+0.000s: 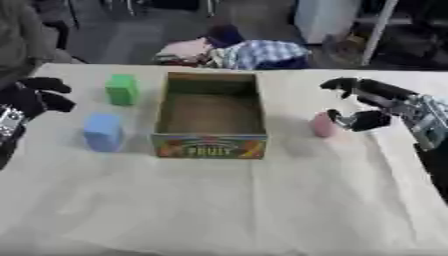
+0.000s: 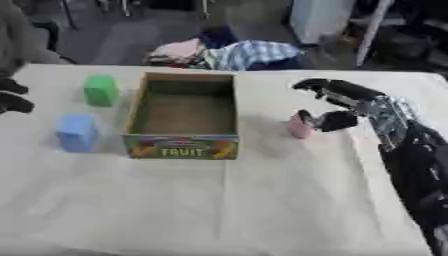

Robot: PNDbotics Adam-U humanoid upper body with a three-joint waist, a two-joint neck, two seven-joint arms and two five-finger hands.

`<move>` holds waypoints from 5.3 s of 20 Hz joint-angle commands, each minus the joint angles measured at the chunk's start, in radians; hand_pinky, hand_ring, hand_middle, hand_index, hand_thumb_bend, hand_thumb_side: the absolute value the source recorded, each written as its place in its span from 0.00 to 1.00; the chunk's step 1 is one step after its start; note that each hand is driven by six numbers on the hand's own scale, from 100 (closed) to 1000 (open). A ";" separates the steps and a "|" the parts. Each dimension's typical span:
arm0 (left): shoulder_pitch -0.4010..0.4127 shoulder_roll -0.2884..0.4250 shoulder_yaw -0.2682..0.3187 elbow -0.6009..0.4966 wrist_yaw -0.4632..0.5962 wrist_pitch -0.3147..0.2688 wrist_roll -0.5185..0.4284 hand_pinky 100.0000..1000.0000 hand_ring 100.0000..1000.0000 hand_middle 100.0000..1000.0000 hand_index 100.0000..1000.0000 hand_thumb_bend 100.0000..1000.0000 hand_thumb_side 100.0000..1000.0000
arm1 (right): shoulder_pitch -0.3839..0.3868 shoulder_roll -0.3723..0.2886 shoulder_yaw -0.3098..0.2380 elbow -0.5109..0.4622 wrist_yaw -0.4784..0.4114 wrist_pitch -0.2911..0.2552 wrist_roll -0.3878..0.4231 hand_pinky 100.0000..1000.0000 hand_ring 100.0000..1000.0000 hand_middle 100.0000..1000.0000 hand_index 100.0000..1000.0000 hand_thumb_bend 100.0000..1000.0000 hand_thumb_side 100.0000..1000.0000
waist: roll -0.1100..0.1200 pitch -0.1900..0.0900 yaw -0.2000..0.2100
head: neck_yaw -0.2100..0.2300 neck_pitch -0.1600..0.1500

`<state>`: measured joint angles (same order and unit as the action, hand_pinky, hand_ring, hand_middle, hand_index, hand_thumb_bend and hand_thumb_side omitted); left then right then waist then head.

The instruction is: Pick up objects on the table and place them in the box.

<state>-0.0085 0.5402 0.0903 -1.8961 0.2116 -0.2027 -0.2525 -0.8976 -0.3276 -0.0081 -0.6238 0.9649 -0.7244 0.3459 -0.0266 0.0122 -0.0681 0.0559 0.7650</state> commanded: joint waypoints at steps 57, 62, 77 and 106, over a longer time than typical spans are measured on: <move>-0.024 0.011 -0.026 -0.011 0.024 0.005 -0.034 0.69 0.65 0.67 0.79 0.03 0.79 | -0.156 0.176 -0.085 -0.044 0.211 0.171 -0.386 0.46 0.50 0.25 0.47 0.00 0.00 | 0.012 -0.023 0.050 | -0.039 0.005; -0.045 0.005 -0.041 -0.010 0.036 0.009 -0.051 0.69 0.65 0.67 0.79 0.03 0.79 | -0.178 0.253 -0.095 -0.040 0.251 0.196 -0.356 0.47 0.51 0.29 0.52 0.00 0.00 | 0.018 -0.022 0.080 | -0.058 0.005; -0.065 -0.001 -0.056 -0.011 0.048 0.011 -0.070 0.69 0.65 0.68 0.79 0.03 0.79 | -0.106 0.405 -0.088 0.012 0.453 0.204 -0.341 0.57 0.66 0.65 0.90 0.00 0.38 | 0.030 -0.017 0.111 | -0.079 0.005; -0.207 0.331 -0.057 0.275 -0.225 -0.138 0.040 0.69 0.67 0.70 0.79 0.00 0.63 | 0.022 -0.003 -0.040 -0.297 0.172 -0.003 -0.589 0.56 0.66 0.76 0.92 0.00 0.19 | 0.014 0.031 0.010 | -0.001 0.005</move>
<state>-0.1989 0.8077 0.0319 -1.6349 0.0053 -0.3255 -0.2135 -0.8592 -0.2851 -0.0535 -0.8840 1.1617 -0.7239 -0.2258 -0.0156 0.0547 -0.0591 0.0499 0.7650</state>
